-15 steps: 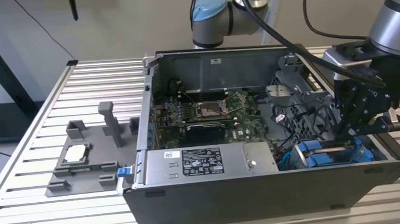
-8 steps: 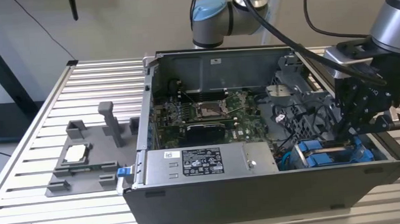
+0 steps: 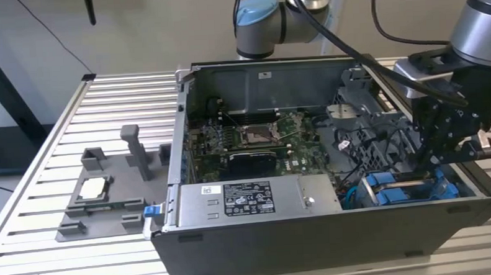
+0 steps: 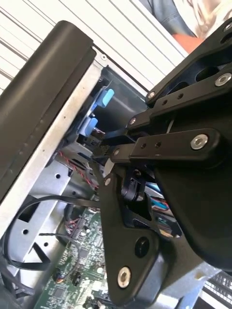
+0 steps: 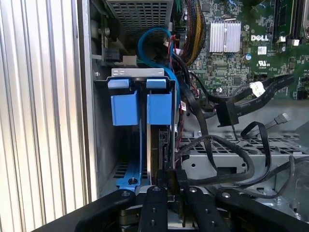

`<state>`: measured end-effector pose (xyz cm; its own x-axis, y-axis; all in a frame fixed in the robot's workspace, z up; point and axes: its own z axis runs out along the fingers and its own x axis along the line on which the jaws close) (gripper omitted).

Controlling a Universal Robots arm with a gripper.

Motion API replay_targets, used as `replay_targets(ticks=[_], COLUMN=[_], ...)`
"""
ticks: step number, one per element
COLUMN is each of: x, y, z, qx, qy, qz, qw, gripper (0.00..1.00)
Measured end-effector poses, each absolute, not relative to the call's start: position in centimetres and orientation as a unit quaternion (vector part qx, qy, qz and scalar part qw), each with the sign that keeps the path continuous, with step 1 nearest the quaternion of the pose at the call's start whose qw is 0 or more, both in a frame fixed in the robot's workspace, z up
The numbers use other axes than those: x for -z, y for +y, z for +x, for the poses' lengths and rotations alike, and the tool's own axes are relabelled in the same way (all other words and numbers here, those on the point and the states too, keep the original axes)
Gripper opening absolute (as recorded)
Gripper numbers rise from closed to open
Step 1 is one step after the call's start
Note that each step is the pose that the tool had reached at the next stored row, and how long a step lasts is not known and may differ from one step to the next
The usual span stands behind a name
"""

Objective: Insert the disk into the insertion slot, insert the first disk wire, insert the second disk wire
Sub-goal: 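Insert the first disk wire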

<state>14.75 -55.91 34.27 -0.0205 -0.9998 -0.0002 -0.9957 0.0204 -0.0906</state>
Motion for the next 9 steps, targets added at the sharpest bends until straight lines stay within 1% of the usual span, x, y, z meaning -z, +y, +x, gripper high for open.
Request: replay_targets(ticks=[2, 9], x=[-34.21, -33.94], y=[-55.91, -55.90], z=[14.61, 14.25], qx=[0.035, 0.037], qy=[0.715, 0.721], qz=[-0.698, -0.691], qw=[0.035, 0.035], gripper=[0.19, 0.19])
